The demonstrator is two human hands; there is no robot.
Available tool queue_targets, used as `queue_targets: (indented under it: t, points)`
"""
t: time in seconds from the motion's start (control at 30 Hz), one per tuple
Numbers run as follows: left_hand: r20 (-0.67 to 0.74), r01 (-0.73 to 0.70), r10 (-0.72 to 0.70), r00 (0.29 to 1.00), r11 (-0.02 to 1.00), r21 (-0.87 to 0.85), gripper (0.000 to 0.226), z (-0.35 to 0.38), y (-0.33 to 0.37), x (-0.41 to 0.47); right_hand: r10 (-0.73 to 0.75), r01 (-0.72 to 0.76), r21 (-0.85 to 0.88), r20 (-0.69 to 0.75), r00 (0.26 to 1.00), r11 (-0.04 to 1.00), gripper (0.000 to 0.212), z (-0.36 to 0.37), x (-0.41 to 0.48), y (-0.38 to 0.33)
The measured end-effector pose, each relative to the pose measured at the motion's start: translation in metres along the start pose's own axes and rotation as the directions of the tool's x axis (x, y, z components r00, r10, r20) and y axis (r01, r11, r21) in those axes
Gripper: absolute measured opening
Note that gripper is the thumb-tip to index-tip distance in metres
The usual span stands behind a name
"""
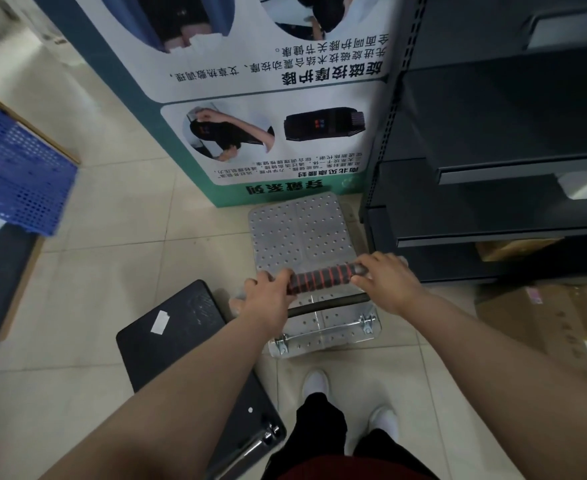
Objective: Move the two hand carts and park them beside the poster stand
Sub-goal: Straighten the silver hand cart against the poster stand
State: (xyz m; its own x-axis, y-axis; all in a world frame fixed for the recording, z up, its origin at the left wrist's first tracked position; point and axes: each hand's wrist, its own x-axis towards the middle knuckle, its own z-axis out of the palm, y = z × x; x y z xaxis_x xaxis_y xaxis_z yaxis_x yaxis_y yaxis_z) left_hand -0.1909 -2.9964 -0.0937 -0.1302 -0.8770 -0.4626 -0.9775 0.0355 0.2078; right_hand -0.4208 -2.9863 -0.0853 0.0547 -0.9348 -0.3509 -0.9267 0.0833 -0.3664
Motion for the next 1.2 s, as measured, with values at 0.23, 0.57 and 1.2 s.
queue_targets:
  t: [0.23, 0.57, 1.2]
  points:
    - [0.008, -0.066, 0.066, 0.998, 0.996, 0.060, 0.028, -0.008, -0.001, 0.013, 0.042, -0.041, 0.016, -0.022, 0.999, 0.999, 0.031, 0.004, 0.000, -0.001]
    - [-0.014, -0.091, 0.091, 0.996, 0.995, 0.040, 0.022, -0.027, 0.016, 0.054, 0.138, -0.138, 0.105, 0.002, 0.990, 0.985, 0.032, -0.012, 0.031, 0.008]
    - [-0.023, -0.098, 0.100, 0.995, 0.993, 0.063, 0.027, -0.041, 0.016, 0.076, 0.126, -0.121, 0.071, -0.062, 0.990, 0.990, 0.042, -0.015, 0.049, 0.008]
